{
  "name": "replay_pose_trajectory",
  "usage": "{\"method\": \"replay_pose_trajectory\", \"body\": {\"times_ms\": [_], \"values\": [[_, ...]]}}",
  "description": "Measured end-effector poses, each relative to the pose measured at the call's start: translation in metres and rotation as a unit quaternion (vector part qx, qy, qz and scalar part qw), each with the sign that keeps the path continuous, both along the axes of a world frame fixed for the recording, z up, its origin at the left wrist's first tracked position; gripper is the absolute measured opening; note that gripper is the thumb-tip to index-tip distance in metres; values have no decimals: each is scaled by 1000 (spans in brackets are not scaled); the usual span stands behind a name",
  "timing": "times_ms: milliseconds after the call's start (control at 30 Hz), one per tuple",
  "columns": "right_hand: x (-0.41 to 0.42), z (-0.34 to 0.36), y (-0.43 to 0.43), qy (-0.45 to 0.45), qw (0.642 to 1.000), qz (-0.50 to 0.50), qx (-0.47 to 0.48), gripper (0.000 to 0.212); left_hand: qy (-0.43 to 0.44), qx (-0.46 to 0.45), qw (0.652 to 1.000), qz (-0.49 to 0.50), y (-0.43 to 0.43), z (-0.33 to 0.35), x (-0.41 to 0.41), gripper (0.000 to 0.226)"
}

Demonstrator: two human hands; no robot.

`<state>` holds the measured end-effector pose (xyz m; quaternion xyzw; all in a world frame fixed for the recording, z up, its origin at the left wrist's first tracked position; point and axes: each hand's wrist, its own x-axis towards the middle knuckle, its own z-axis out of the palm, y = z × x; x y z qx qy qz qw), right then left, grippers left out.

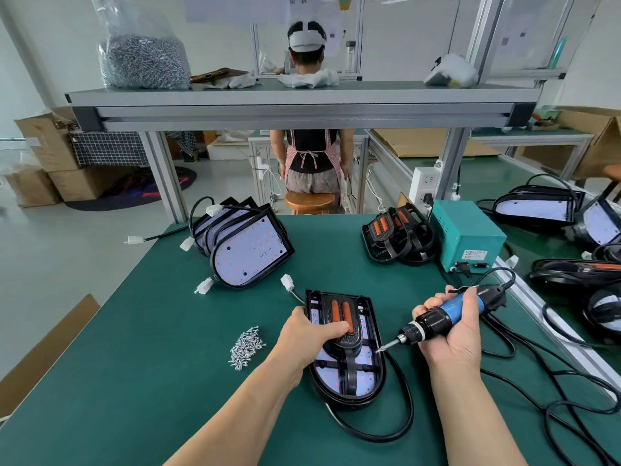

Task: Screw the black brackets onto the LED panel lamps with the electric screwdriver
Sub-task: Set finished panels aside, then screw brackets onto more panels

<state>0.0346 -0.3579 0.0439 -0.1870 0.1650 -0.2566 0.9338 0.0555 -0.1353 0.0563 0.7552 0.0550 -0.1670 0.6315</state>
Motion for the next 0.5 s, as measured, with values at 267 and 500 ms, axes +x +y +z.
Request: {"method": "replay_pose_trajectory", "body": {"times_ms": [267,500], "values": [[-6,35,15,-8,990,-26,-135,19,-4,-2,1000,8,0,-2,2,45],[-12,66,35,-20,954,-52,-294,23,-17,-14,1000,-3,0,-5,4,35]]}}
